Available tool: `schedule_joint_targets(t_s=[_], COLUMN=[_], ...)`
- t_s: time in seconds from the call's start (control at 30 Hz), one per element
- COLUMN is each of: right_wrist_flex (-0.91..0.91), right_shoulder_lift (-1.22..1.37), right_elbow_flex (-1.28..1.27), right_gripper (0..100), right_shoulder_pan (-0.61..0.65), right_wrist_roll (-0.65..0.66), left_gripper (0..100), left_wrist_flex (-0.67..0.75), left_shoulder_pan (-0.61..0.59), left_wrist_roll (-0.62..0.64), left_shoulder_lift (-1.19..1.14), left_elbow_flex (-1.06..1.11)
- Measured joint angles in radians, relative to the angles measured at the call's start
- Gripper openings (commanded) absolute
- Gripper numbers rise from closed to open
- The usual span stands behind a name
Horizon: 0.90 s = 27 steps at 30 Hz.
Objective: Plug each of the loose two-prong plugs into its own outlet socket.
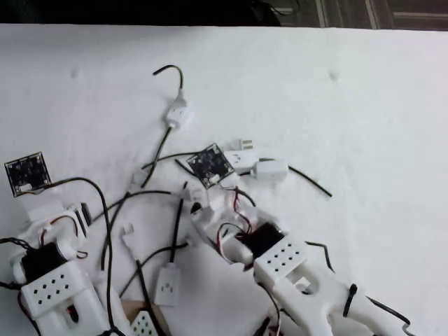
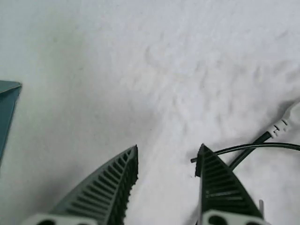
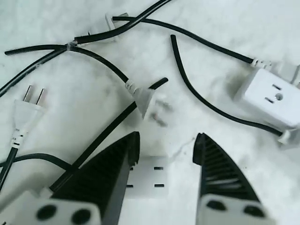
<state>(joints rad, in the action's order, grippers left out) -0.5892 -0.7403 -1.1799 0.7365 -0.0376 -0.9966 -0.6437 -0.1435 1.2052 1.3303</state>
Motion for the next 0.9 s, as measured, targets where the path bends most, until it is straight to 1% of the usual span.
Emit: schedule_joint_targets(t_s=[0.07, 0.17, 0.2, 0.27, 0.37, 0.47, 0.57, 0.73, 0.9], right_wrist_flex=[0.0, 0.0, -0.002, -0.014, -0.075, -0.167, -0.21, -0.215, -0.215], right_shoulder_lift=[0.0, -0.002, -0.003, -0.003, -0.003, -0.003, -0.003, -0.003, 0.032], right_elbow_flex=[0.0, 0.0, 0.009, 0.034, 0.086, 0.14, 0.157, 0.158, 0.212], right_gripper=[9.8, 12.2, 13.5, 15.3, 15.9, 15.9, 15.9, 15.9, 15.9], right_shoulder_pan=[-0.002, 0.0, -0.002, 0.0, 0.0, 0.0, -0.003, -0.091, -0.195], right_wrist_roll=[-0.002, -0.002, 0.008, 0.072, 0.166, 0.186, 0.193, 0.193, 0.193], left_gripper=[21, 21, 21, 21, 21, 21, 21, 21, 21], left_wrist_flex=[0.0, 0.0, 0.0, 0.0, 0.018, 0.028, 0.046, 0.049, 0.049], left_shoulder_pan=[0.0, 0.0, 0.0, 0.0, 0.0, 0.0, 0.0, 0.0, 0.0], left_wrist_roll=[0.0, 0.0, 0.0, 0.0, 0.0, 0.0, 0.0, 0.0, 0.0], left_shoulder_lift=[0.0, 0.0, 0.0, 0.0, 0.0, 0.0, 0.0, 0.0, 0.0], left_elbow_flex=[0.0, 0.0, 0.0, 0.008, 0.018, 0.028, 0.034, 0.034, 0.034])
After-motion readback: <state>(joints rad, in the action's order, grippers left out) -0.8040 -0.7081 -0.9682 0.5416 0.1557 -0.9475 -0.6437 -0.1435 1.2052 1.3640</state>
